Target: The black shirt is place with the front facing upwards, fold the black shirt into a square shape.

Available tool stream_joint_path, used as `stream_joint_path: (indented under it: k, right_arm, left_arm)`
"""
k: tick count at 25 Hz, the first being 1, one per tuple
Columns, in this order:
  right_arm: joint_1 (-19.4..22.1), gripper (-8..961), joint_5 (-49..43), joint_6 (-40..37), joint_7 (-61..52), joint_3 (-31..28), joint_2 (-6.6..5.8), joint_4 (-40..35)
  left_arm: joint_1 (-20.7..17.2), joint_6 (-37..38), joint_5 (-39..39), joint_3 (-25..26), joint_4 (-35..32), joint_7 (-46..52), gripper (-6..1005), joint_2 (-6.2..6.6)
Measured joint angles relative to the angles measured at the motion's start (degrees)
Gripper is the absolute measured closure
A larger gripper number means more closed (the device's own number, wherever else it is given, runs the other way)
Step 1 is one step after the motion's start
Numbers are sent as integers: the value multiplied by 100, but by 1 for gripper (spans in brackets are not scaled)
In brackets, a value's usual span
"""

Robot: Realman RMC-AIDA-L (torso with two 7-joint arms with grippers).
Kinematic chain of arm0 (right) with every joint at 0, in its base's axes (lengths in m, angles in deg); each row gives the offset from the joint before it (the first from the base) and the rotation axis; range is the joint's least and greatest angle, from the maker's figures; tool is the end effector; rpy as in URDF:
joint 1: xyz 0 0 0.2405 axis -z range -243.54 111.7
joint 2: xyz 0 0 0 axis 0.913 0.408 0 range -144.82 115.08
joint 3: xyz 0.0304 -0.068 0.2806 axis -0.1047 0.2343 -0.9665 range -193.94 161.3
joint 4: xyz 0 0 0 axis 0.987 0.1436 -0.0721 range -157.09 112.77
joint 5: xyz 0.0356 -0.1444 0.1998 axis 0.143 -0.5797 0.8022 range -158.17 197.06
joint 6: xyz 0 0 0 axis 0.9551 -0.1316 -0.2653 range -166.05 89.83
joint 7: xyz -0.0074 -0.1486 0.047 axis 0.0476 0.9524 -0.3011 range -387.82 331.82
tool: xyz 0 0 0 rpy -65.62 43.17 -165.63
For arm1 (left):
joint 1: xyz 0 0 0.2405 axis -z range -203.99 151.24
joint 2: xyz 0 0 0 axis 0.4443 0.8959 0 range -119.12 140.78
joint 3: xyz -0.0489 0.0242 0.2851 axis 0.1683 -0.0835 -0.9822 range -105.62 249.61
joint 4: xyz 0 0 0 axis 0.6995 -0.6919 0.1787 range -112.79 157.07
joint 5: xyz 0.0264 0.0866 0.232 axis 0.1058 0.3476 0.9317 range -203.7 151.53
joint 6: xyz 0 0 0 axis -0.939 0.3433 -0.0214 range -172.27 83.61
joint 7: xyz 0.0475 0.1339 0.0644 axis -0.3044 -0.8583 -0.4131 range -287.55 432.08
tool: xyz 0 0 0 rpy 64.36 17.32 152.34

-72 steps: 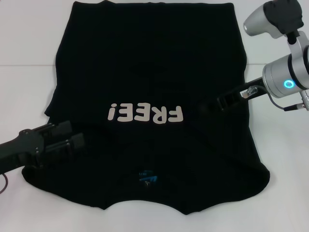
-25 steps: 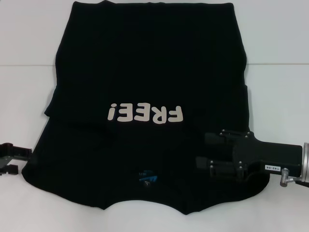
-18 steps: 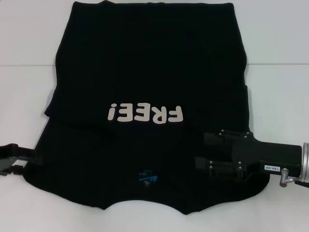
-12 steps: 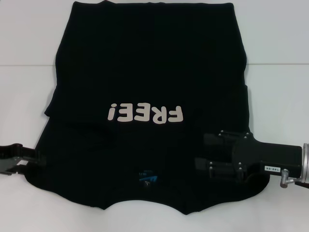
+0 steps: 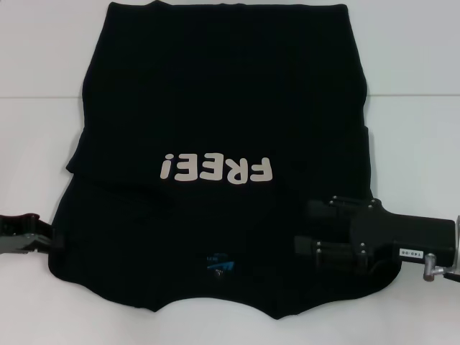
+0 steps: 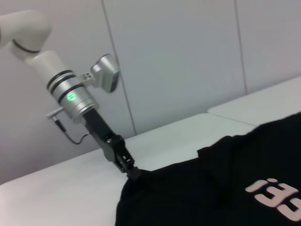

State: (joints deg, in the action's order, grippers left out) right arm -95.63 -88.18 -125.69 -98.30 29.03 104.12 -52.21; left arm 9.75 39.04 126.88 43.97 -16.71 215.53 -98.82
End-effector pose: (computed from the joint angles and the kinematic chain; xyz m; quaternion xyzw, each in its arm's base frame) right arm 0.3055 0.3659 -0.0578 -0.9390 0.1846 0.2673 0.1128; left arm -0.3969 0.4016 0.0626 -0.6982 -0.6907 -0.0261 0.1863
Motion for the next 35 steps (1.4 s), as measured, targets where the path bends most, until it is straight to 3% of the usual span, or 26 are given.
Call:
stream_joint_path:
  k: [3, 6, 9, 13, 16, 19, 24, 30, 35]
  right_arm:
    - [-3, 176, 2, 39, -456, -23, -74, -52]
    - [-24, 176, -24, 99, -1465, -60, -277, -210]
    - [-77, 177, -364, 288, -3105, -55, -635, -556]
    - [-449, 178, -1561, 341, -5580, -49, -1176, -928]
    - [-810, 179, -2503, 247, -6924, -95, -1391, -1040]
    - [-1111, 180, -3210, 124, -7381, -110, -1352, -1167]
    - [-1508, 180, -4151, 90, -7466, -83, -1076, -1054]
    - [-1528, 179, -4339, 25, -7412, -71, -800, -962]
    - [-1515, 180, -4352, -1, -7361, -55, -718, -849]
  left_arm:
    - [1, 21, -44, 4, 24, -4, 593, 1]
    - [5, 75, -96, 8, 32, -4, 710, 14]
    - [1, 101, -186, 10, 40, -17, 827, 36]
    - [-11, 143, -252, -1, 44, -83, 956, 59]
    - [-7, 154, -258, -4, 44, -165, 988, 60]
    - [9, 156, -260, 1, 44, -215, 988, 65]
    - [31, 159, -267, -5, 44, -222, 988, 68]
    - [35, 166, -277, -2, 44, -229, 988, 68]
    - [39, 188, -286, -1, 44, -233, 987, 68]
